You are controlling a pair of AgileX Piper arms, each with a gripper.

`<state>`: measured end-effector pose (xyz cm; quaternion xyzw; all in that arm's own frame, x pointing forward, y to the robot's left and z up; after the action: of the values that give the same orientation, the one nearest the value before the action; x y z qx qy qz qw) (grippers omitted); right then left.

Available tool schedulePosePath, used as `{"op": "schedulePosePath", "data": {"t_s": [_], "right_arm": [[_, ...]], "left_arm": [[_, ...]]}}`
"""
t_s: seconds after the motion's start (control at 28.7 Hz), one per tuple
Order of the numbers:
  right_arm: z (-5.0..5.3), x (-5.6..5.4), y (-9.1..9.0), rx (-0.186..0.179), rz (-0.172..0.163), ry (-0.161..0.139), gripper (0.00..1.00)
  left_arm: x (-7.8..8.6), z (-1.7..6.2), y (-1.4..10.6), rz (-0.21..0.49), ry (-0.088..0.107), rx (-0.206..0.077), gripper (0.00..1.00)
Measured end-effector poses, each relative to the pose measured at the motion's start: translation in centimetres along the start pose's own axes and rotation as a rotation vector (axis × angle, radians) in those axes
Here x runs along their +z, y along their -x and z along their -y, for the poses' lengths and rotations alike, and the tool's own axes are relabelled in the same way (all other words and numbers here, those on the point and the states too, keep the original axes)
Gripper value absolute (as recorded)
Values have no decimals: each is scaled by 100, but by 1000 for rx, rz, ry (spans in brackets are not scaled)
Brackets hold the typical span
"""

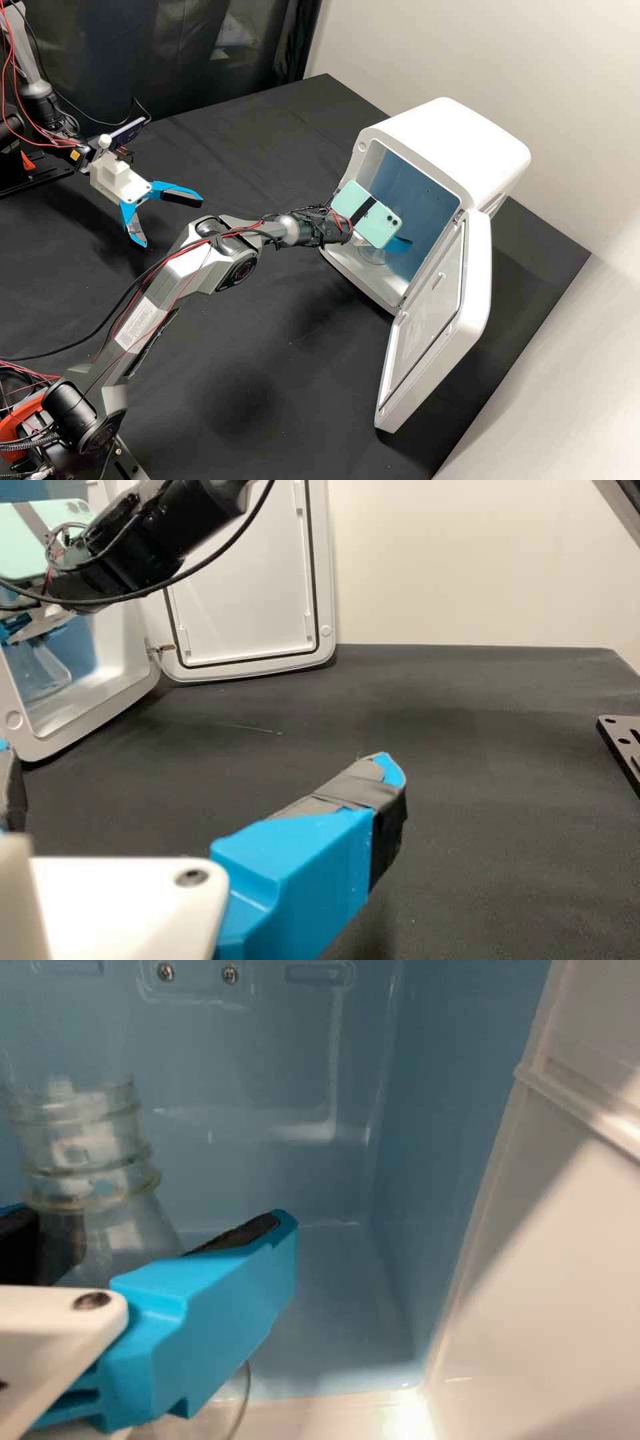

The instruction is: Place the flask in the incubator

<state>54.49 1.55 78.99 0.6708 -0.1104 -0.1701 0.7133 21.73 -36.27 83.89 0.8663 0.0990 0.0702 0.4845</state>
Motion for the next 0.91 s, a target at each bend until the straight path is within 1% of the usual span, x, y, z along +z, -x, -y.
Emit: {"op": "schedulePosePath", "data": {"t_s": [0.07,0.21,0.35,0.52,0.7,0.84,0.87,0.91], "right_arm": [[10,8,0,-1,-1,12,100],[31,24,1,-5,-4,20,100],[48,36,-1,-7,-5,20,100],[47,34,-1,-6,-8,27,100],[41,41,-3,-5,-6,27,100],[67,59,-2,-10,-11,16,100],[85,76,0,-14,-10,9,100],[107,95,2,-20,-8,-4,100]], "left_arm": [[5,1,-1,2,0,-1,100],[21,4,-3,8,-1,-2,100],[25,5,-4,10,-1,-2,100],[25,5,-4,10,-1,-2,100],[25,5,-4,10,-1,-2,100],[25,5,-4,10,-1,-2,100],[25,5,-4,10,-1,-2,100],[25,5,-4,10,-1,-2,100]]}}
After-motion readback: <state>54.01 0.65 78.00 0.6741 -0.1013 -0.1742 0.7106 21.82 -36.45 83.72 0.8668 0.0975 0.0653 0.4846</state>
